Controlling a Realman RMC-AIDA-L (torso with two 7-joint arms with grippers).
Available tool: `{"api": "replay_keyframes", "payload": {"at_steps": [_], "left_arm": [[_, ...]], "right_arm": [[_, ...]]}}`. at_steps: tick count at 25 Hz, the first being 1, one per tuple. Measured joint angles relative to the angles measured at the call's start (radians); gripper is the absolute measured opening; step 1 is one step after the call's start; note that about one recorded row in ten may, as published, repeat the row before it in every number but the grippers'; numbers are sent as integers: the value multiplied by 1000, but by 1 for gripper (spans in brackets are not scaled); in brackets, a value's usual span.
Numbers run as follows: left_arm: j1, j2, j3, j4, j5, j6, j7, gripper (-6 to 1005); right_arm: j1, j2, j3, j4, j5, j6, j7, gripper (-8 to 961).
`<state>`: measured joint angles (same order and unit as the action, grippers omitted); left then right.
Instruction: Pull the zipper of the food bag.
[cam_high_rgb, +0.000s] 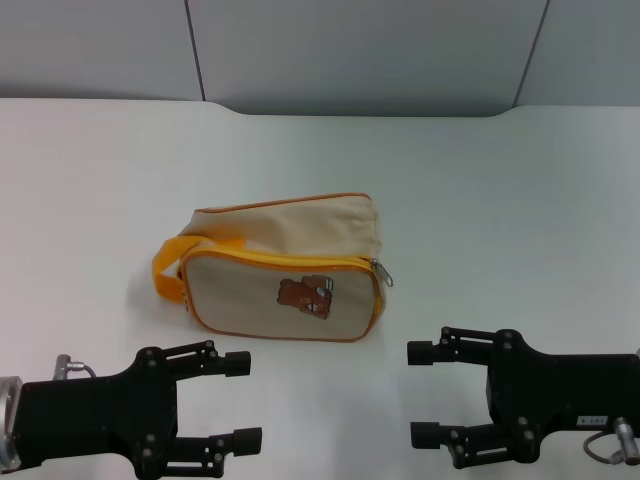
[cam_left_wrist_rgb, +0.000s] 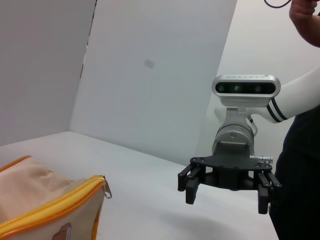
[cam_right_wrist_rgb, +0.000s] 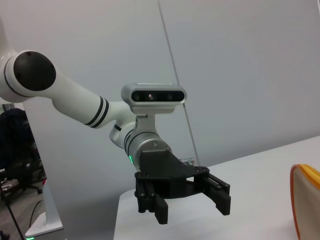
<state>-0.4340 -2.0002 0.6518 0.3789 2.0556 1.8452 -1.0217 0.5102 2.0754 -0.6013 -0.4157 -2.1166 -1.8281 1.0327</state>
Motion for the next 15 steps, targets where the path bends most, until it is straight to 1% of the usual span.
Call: {"api": "replay_keyframes", "payload": {"at_steps": [15], "left_arm": [[0,-1,0,0,0,0,3,813]], "right_arm": [[4,0,0,-3,0,-8,-3,824]]}}
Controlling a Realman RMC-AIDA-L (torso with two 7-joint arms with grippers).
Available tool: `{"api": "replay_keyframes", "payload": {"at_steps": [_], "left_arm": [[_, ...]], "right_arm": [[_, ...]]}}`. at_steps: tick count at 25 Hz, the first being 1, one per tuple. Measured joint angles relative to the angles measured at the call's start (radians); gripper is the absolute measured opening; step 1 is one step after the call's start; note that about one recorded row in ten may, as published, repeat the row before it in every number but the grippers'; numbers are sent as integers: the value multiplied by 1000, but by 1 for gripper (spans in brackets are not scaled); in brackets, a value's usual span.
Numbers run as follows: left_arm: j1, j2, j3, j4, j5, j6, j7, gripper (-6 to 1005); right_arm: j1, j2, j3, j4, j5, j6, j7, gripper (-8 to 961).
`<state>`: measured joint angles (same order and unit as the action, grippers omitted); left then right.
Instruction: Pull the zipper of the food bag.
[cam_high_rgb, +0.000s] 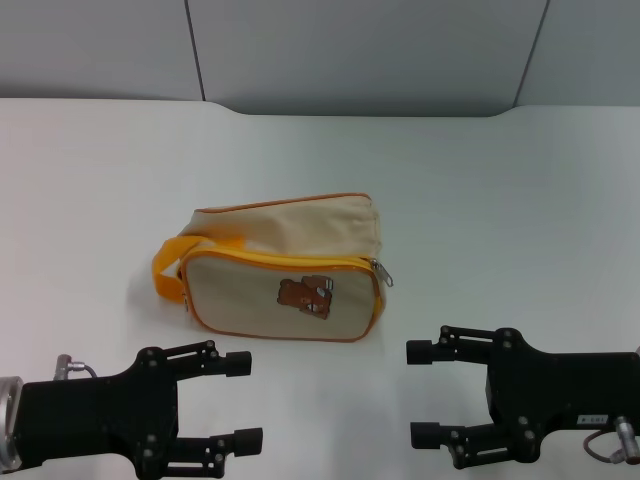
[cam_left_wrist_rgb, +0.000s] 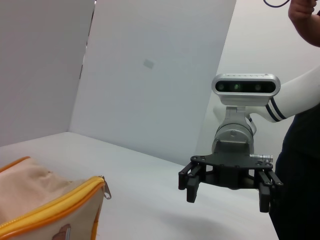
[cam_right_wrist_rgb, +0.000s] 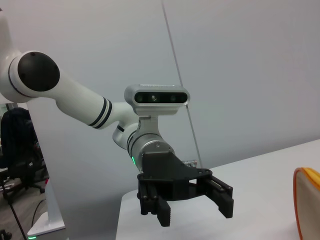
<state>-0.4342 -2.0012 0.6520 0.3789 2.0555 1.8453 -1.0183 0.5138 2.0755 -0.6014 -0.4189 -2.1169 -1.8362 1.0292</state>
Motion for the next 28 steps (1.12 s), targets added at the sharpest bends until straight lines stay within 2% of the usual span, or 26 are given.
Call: {"api": "replay_keyframes", "payload": {"at_steps": [28], "left_arm": [[0,-4,0,8,0,-1,4,813]], "right_arm": [[2,1,-1,2,0,-3,-8,824]]}}
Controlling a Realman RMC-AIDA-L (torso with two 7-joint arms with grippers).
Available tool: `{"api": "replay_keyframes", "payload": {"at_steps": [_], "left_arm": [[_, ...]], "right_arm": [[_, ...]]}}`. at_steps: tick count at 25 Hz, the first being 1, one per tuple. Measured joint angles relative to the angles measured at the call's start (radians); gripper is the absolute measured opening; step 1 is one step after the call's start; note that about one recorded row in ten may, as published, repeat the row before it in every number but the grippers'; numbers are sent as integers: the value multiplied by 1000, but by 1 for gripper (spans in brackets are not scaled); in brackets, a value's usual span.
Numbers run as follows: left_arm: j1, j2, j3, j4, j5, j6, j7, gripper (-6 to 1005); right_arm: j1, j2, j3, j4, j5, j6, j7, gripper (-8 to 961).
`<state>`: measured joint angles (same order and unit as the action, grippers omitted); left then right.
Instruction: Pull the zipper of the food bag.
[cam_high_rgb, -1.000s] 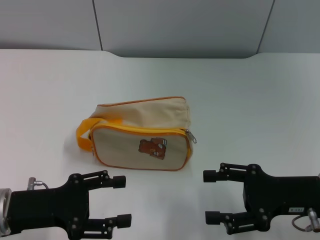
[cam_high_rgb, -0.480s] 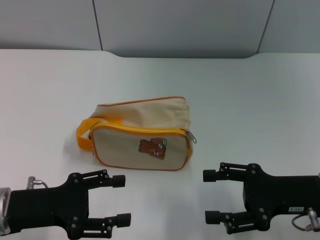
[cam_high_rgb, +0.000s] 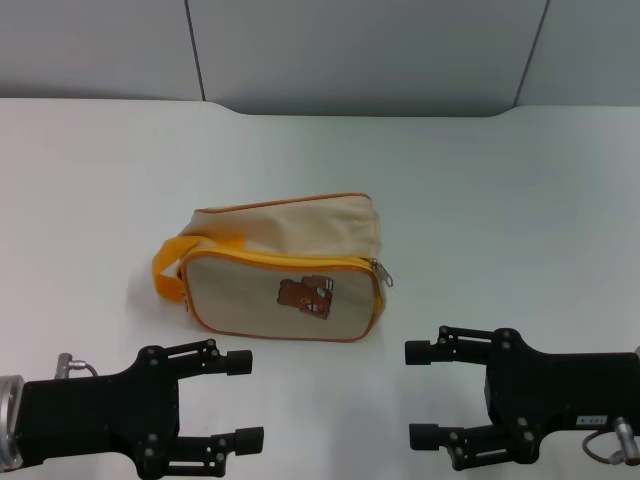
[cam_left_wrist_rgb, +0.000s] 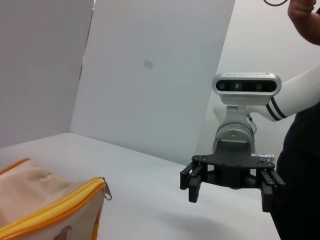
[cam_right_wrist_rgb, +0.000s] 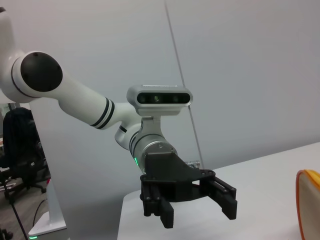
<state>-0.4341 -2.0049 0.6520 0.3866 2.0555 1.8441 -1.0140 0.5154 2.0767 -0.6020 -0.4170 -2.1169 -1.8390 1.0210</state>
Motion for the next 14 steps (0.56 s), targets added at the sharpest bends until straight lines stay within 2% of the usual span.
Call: {"api": "replay_keyframes", "payload": {"at_steps": [14], "left_arm": [[1,0,0,0,0,0,-2,813]], "right_arm": [[0,0,-12,2,0,0,-1,824]]}}
